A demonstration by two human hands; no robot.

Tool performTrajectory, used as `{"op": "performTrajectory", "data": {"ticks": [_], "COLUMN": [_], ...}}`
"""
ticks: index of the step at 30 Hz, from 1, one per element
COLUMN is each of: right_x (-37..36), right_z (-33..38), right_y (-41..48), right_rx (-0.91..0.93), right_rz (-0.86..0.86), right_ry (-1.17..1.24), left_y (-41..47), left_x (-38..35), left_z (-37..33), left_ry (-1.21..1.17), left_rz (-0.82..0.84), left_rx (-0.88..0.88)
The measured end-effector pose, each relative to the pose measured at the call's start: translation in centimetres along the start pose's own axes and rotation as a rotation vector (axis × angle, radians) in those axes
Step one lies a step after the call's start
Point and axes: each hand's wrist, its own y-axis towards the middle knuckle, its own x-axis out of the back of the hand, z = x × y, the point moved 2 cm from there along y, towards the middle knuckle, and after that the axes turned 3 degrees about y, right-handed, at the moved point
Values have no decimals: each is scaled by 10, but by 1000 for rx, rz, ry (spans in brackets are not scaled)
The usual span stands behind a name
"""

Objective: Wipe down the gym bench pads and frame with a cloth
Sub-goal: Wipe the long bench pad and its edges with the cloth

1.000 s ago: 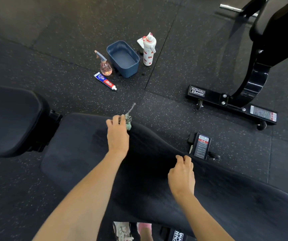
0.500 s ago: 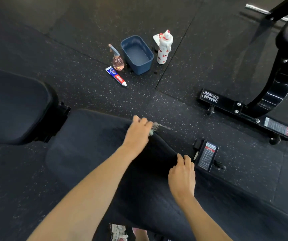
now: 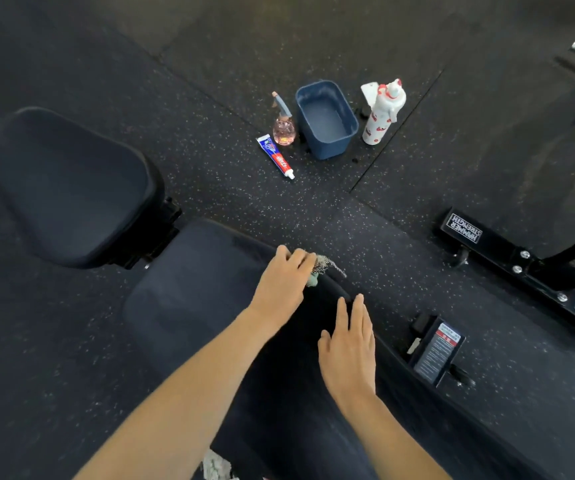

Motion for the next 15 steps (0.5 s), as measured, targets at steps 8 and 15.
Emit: {"op": "performTrajectory", "data": {"ticks": [8, 15], "right_x": [-28, -40], "right_z": [29, 24], "right_y": [14, 18], "right_rx": [72, 89], "right_rz": [-30, -160], "right_ry": [-53, -162], "left_y": [-11, -7], "left_x": [24, 13], "left_z": [151, 117], "left_ry": [12, -153], "left_rz": [-164, -320], "left_rx": [551, 724]}}
